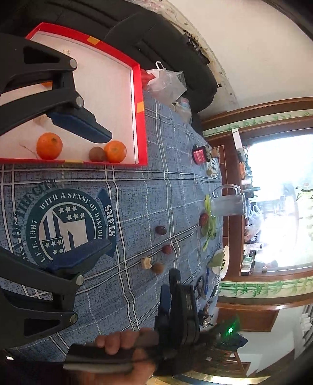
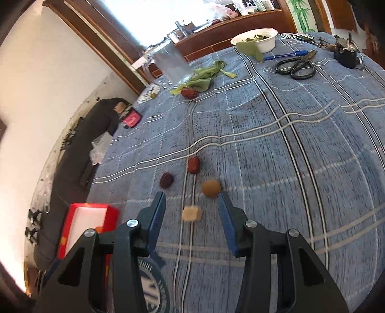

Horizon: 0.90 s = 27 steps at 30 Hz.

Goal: Organize fruits
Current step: 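Grasp another brown kiwi with the right tool while the left tool grasps a bear-shaped biscuit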

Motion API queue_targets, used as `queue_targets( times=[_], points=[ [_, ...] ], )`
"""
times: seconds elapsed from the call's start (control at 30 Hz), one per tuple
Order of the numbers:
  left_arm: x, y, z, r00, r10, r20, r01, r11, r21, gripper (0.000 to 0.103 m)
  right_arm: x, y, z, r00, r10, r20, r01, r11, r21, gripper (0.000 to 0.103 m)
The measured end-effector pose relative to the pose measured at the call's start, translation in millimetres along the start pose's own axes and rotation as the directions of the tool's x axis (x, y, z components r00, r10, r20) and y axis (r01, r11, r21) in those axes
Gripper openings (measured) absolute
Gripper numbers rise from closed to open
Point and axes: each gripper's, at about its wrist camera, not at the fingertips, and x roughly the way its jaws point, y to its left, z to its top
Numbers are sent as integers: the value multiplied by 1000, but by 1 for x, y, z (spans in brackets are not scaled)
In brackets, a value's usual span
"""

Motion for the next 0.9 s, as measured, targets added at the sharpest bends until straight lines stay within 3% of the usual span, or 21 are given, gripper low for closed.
queue_targets(
  times=[0.27,0.47,0.73,0.9],
  points=[
    [16,4,4,999,-30,-20,29,999,-30,82,42,16,3,986,-165,-39,161,983,-91,39],
    [29,-4,9,998,-49,-35,48,998,-26,82,57,12,3,974,-223,-30,218,967,-131,25],
    [55,-40,31,997,-70,-39,70,997,-11,82,29,-23,15,994,-103,38,103,995,11,25],
    [86,-70,46,992,-107,-68,106,994,-19,81,-3,-57,28,987,-101,127,84,988,130,25]
  ],
)
